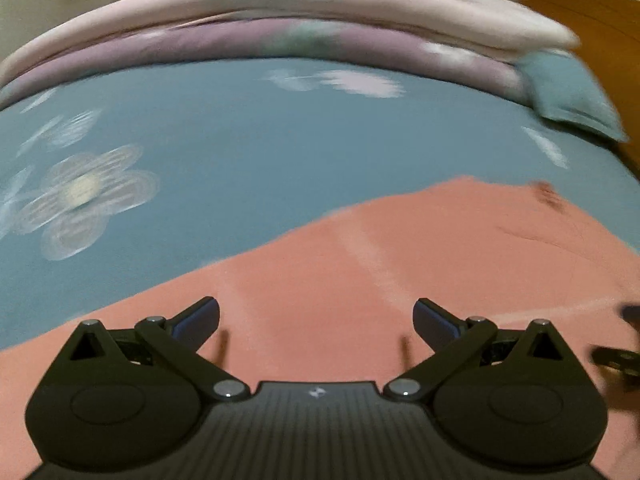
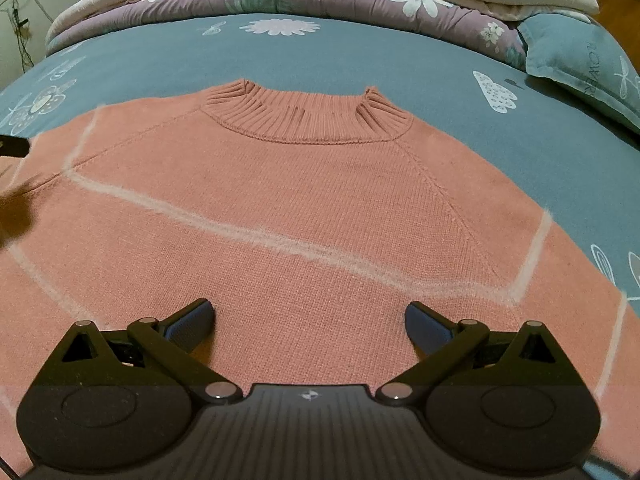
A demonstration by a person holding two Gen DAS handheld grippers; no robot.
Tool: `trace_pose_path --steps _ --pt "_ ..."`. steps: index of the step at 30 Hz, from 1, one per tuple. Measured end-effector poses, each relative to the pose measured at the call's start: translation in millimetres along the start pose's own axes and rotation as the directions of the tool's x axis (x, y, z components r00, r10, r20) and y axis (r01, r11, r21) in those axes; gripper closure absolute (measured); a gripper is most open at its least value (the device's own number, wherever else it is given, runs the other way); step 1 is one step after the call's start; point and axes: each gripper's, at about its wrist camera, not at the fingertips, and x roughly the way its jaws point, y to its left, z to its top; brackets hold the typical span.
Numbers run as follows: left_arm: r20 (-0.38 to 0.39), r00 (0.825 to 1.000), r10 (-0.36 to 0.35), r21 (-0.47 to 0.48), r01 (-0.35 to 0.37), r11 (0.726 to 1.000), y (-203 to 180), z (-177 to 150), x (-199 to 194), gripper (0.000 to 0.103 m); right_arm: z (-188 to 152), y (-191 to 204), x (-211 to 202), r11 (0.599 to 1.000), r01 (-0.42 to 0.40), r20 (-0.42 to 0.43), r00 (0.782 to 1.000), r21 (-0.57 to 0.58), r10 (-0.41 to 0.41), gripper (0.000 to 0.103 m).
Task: Fold clothes
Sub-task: 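Move the left tool to the cuff of the striped sleeve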
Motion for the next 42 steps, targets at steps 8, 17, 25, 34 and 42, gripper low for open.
trace_pose_path --steps 8,17,25,34,42 --pt "-0.009 0.998 -0.067 0.076 0.067 0.995 -40.1 21.1 23.0 0.001 -1.0 -1.3 -0.6 1.000 -0.004 0.007 1.000 -0.004 0.004 0.000" --pt "-0.018 1.000 -0.012 0.033 0.013 0.999 -38.1 45.7 55.7 0.001 -2.0 -1.0 -1.3 1.000 -0.007 0.016 1.000 -0.007 0.007 0.000" --pt "0.031 0.990 -0.140 0.041 0.138 0.990 -64.0 32.3 4.9 0.001 -3.7 -1.1 -1.5 1.000 -0.008 0.029 1.000 -0.009 0.008 0.000" --pt "0.098 0.991 0.093 -0.055 -0.088 0.995 0.3 -18.2 -75.1 0.001 -3.5 0.3 -1.0 1.000 -0.004 0.032 0.999 -0.012 0.005 0.000" --pt "0.036 0.971 0.237 -0.318 -0.213 0.924 102.1 -70.1 -86.6 0.001 4.2 11.7 -15.5 1.000 0.010 -0.089 0.996 0.010 -0.009 0.000"
